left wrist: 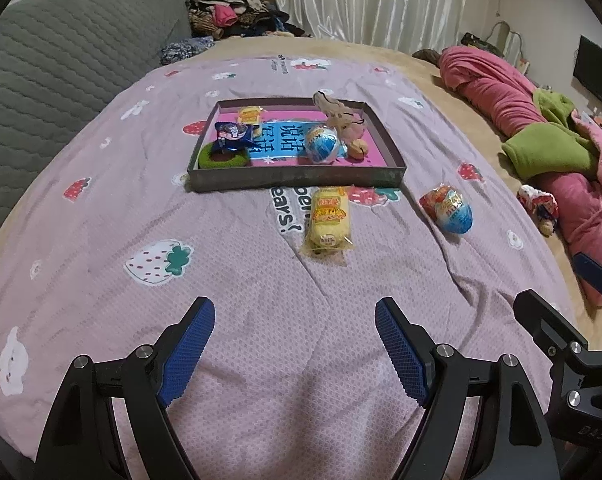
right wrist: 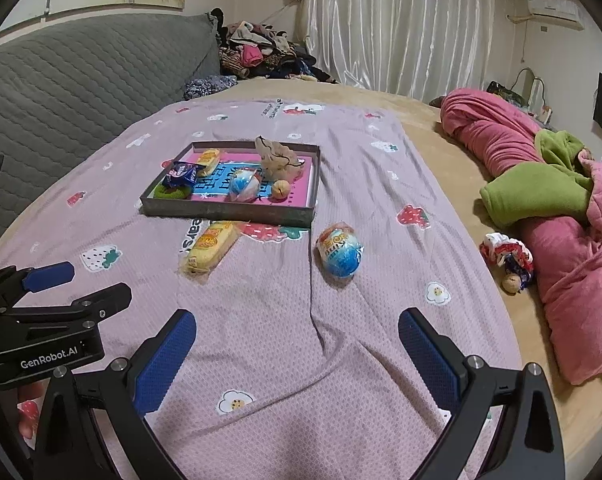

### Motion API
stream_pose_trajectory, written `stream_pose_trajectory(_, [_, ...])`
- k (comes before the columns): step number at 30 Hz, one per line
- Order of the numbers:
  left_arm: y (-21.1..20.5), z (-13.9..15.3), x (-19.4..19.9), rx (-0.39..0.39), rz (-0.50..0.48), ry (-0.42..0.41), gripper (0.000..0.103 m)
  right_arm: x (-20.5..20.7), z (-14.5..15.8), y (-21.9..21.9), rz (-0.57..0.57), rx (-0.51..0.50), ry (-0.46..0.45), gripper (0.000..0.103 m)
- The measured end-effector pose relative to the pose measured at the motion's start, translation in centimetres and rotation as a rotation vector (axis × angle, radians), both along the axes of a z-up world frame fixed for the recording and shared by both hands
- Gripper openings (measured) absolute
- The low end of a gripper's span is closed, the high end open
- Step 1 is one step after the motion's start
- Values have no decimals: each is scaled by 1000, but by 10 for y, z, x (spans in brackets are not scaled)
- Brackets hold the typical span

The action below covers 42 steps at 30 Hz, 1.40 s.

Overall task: Organize objects
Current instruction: 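Move both tools down toward the yellow cake packet and the red-blue toy egg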

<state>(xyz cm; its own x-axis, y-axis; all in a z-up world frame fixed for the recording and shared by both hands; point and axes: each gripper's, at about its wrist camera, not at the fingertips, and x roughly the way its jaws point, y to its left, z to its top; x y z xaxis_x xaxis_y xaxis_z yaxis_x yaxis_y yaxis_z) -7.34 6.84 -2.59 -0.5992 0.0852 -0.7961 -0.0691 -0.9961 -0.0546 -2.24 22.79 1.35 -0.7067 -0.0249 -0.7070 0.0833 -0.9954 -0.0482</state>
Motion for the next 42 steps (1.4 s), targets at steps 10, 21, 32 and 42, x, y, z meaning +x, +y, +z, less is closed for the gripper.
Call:
stream_pose_trajectory(10, [9,-10,-3,-10,-18,-15,83,-5,-10,7,-11,-7,-20,102])
stream_pose_trajectory(21, [19,-29,-13,-18,-36,-44,83,-12,-25,19,-25,-20,-38,102])
stream_pose_trajectory(32, [34,-45,-53,-29,-35,-63,83,-54,-42,37,-50,-1,-69,102])
stream_pose_trajectory(42, [41,-62,-108,-26,-24,-93,83,-108,-63,48,-53,6,-97,102])
